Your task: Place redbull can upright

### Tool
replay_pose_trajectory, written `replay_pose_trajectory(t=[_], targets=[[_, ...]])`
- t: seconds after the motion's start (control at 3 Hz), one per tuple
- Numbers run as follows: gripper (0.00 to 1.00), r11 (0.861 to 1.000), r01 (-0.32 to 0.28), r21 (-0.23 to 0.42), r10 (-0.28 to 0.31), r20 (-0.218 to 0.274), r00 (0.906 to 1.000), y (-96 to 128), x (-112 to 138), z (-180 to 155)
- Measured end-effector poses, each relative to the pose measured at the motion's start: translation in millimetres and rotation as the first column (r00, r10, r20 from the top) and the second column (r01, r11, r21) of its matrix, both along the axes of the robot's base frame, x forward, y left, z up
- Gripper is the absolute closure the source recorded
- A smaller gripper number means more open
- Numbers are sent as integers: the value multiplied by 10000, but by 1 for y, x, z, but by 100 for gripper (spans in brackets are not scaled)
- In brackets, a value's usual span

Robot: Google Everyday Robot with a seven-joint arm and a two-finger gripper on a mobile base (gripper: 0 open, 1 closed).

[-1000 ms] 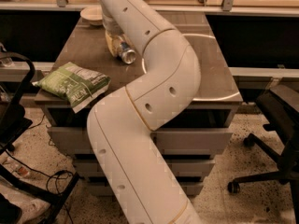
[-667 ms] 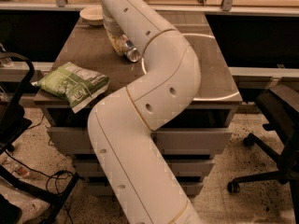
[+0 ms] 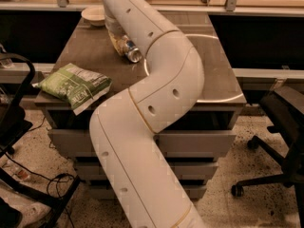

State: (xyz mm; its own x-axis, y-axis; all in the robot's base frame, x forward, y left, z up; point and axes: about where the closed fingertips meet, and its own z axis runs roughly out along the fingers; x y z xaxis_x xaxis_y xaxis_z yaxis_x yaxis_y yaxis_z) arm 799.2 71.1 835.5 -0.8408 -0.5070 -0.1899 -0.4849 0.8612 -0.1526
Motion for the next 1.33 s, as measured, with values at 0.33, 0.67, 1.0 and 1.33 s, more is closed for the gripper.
replay_pose_trajectory(t=[0.33,0.67,1.0,1.33], targets=[[100,9971,-3,760,-88,1194,9928,-9,11,48],[100,9876,-203,1559,-123,2055,9786,-22,16,87],[100,9734,-332,2266,-311,2746,9611,-41,19,119],[100,9488,-555,3110,-541,3332,9413,-66,18,145]])
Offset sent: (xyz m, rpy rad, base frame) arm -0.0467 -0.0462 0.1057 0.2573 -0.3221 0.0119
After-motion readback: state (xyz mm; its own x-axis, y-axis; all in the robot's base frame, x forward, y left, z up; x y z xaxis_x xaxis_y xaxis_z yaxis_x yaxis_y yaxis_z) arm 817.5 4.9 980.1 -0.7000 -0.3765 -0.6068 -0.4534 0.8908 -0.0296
